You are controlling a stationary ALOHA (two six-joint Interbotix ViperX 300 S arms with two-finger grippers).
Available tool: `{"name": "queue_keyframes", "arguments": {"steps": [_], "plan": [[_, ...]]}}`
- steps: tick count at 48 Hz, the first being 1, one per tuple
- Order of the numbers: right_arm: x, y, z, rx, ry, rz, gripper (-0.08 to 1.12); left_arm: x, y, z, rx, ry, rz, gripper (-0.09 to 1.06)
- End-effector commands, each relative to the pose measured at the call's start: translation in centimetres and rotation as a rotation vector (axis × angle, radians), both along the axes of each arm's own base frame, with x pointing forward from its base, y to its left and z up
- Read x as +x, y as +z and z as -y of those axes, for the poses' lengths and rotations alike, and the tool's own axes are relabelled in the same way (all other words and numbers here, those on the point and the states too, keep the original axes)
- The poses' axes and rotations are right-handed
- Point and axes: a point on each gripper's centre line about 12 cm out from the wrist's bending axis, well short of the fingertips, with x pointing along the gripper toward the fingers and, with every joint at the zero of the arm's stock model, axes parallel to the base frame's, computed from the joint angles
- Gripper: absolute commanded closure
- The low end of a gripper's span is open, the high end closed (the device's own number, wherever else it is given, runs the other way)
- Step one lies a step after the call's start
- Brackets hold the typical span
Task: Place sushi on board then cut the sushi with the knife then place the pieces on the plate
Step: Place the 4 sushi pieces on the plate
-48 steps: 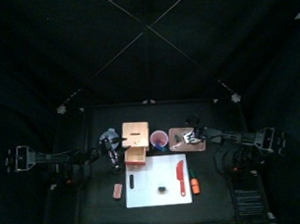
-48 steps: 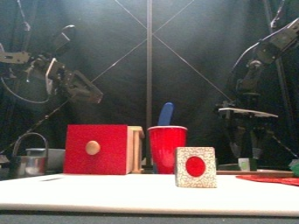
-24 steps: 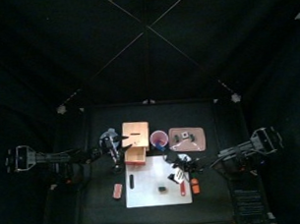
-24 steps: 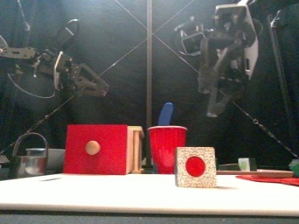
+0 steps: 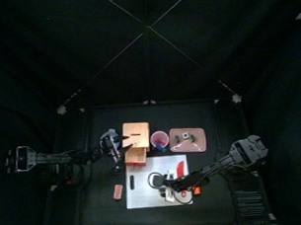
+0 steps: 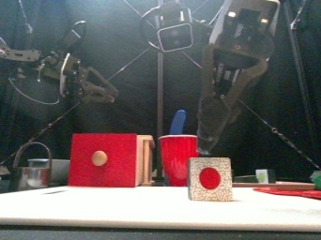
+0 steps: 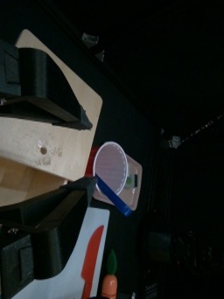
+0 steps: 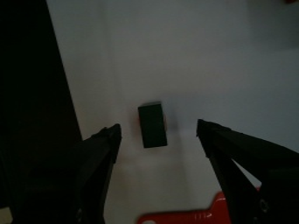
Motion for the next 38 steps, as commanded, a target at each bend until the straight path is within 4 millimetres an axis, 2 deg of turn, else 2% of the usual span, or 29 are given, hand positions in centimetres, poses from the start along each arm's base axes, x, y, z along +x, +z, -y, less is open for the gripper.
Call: {"name": "queue_keyframes", "arguments": {"steps": [1, 4, 7, 14, 18, 24, 29, 33, 38], "plan": [[1.0, 1.0, 0.1, 0.023, 0.014, 0.007, 0.07, 0.2, 0.3, 0.0, 0.004, 0.002, 0.013, 0.13], [1.3, 0.3, 0.3, 0.023, 0.02, -0.018, 0.1, 0.1, 0.3, -0.1, 0.004, 0.003, 0.011, 0.13], [1.5, -0.3, 0.6, 0.016, 0.017, -0.032, 0.2, 0.0, 0.1, -0.1, 0.003, 0.003, 0.007, 0.13], [1.2, 0.7, 1.9, 0.021, -0.026, -0.04, 0.54, -0.1, 0.0, 0.0, 0.002, 0.003, 0.002, 0.13], [-0.4, 1.6, 3.3, 0.022, -0.069, -0.085, 0.58, -0.1, 0.0, 0.0, 0.005, 0.003, 0.001, 0.13], [-4.2, 2.4, 6.2, 0.051, -0.215, -0.151, 0.56, -0.1, 0.0, 0.0, 0.006, 0.002, 0.001, 0.13], [-8.7, 3.6, 10.0, 0.068, -0.411, -0.152, 0.56, -0.1, -0.1, 0.0, 0.011, -0.002, -0.002, 0.13], [-12.8, 4.2, 13.3, 0.064, -0.596, -0.143, 0.56, -0.1, -0.1, 0.0, 0.018, -0.005, -0.005, 0.13], [-18.5, 3.6, 17.2, 0.041, -0.858, -0.176, 0.56, -0.2, -0.2, 0.1, 0.026, -0.013, -0.008, 0.13]]}}
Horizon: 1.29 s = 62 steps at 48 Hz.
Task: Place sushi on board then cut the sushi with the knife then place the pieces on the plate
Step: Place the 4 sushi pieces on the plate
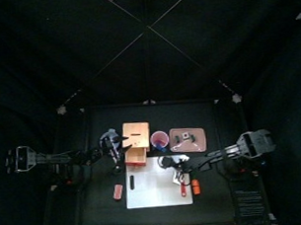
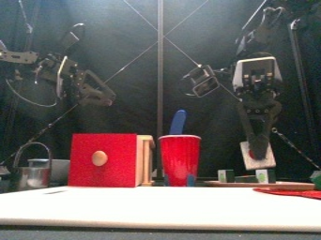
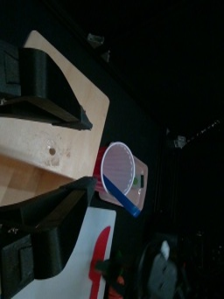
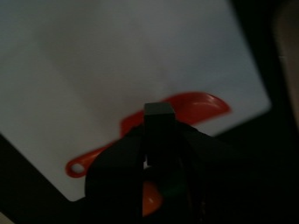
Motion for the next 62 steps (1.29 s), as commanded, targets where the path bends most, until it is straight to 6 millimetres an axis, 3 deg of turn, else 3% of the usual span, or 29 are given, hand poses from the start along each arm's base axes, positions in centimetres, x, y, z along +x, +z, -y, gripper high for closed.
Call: {"name": "queue_keyframes", "arguments": {"steps": [1, 5, 10, 17, 27, 36, 50, 56, 62], "plan": [[-5.2, 0.2, 3.5, -0.031, -0.239, -0.004, 0.56, 0.2, 0.4, -0.1, 0.017, -0.004, 0.013, 0.13], [-8.0, -0.3, 6.0, -0.046, -0.426, 0.039, 0.56, 0.2, 0.4, -0.1, 0.018, -0.005, 0.011, 0.13], [-8.8, -0.6, 8.6, -0.072, -0.53, 0.113, 0.56, 0.3, 0.6, 0.0, 0.026, -0.01, 0.015, 0.13], [-10.0, -2.7, 12.1, -0.1, -0.637, 0.104, 0.56, 0.3, 0.5, 0.1, 0.039, -0.023, 0.011, 0.13], [-9.1, -5.7, 12.7, -0.058, -0.627, 0.071, 0.43, 0.2, 0.4, 0.1, 0.039, -0.024, 0.006, 0.13], [-8.5, -5.3, 11.8, -0.053, -0.599, 0.082, 0.27, 0.2, 0.4, 0.1, 0.041, -0.025, 0.007, 0.13], [-8.8, 1.2, 9.7, -0.116, -0.548, 0.208, 0.23, 0.4, 0.7, 0.1, 0.042, -0.025, 0.015, 0.13], [-5.8, 3.6, 5.9, -0.145, -0.234, 0.362, 0.23, 0.4, 0.5, -0.1, 0.041, -0.018, 0.009, 0.13], [-1.0, 5.9, 2.2, -0.201, 0.144, 0.535, 0.23, 0.7, 0.8, -0.5, 0.044, -0.008, 0.014, 0.13]]}}
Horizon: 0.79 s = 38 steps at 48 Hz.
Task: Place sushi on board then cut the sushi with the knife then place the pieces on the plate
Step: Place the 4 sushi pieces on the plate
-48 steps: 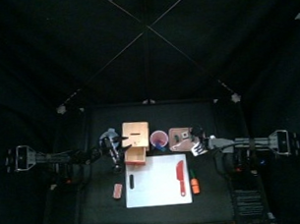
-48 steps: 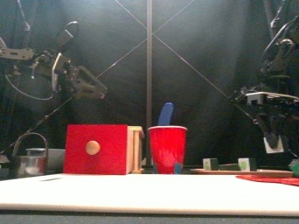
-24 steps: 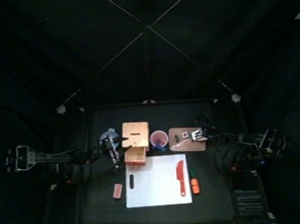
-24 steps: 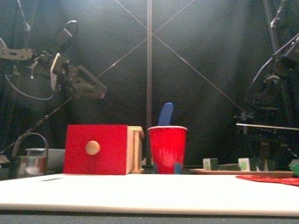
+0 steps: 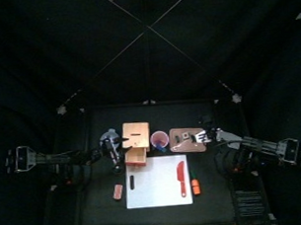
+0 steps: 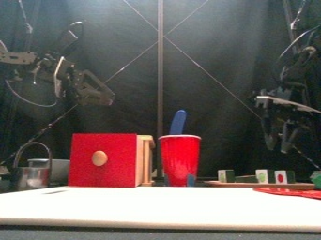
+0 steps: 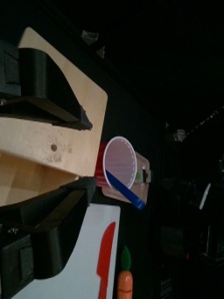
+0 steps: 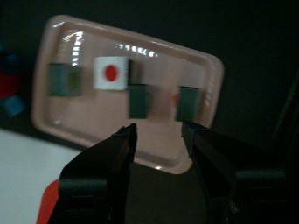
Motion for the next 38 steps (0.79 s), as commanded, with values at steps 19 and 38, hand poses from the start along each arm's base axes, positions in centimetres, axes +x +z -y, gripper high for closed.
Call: {"name": "queue_keyframes", "arguments": {"steps": [19, 38], "plan": [[10.6, -0.3, -6.0, -0.244, 0.641, 0.48, 0.24, 1.3, 2.1, -0.1, 0.025, -0.011, 0.064, 0.13], [12.2, -0.3, -6.6, -0.298, 0.74, 0.458, 0.24, 1.4, 1.7, 1.0, 0.001, -0.038, 0.061, 0.13]]}}
